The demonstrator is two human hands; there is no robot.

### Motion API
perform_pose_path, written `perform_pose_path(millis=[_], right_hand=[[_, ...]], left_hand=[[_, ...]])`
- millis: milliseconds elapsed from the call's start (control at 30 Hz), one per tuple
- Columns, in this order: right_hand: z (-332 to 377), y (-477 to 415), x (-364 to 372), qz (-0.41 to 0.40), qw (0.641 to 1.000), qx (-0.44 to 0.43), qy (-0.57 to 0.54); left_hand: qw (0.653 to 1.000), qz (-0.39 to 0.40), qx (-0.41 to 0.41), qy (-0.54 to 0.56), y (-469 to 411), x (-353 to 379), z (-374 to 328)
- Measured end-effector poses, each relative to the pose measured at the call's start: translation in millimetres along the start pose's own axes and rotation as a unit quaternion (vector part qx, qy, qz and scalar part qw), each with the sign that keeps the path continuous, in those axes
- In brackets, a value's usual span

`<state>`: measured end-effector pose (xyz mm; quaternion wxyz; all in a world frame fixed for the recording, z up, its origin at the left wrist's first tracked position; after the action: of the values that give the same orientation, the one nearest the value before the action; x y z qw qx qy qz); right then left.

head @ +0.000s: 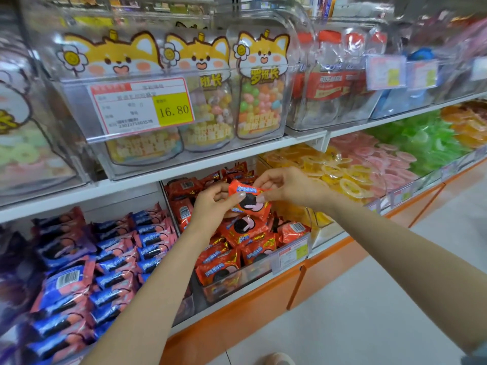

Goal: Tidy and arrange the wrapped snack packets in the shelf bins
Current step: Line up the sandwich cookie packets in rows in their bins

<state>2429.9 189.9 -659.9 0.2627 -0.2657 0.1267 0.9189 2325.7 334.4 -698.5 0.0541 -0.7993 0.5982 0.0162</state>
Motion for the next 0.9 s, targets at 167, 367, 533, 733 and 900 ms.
perform_pose_path(millis=[167, 367, 533, 733, 900], right_hand=[[8, -15, -27, -0.011, 0.996, 0.002, 0.091], [-5, -37, -41, -0.083, 0.923, 0.064, 0.370], [-15, -53, -7, -0.018, 0.862, 0.053, 0.503], [-26, -57, 8, 0.077, 0.858, 0.108, 0.495], [-31, -56, 17, 0.067, 0.847, 0.107, 0.517]], left_hand=[[0.999, -0.031, -0.007, 0.004, -4, -8, 2], [0.992, -0.090, 0.014, -0.092, -6, -23, 9], [0.989, -0.087, 0.024, -0.114, -5, -26, 9], [0.988, -0.084, 0.025, -0.125, -5, -28, 10], [0.988, -0.078, 0.022, -0.129, -5, -27, 9]])
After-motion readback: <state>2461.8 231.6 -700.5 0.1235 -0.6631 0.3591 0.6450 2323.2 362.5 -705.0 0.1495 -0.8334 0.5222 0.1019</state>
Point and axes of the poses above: each hand's wrist, its own y-axis away from the middle knuckle, its own x-axis out of the palm, z = x × y, the point moved 2 cm from there along -y, towards the middle knuckle, and after that the axes turned 9 degrees about z, right-handed, at the moved point
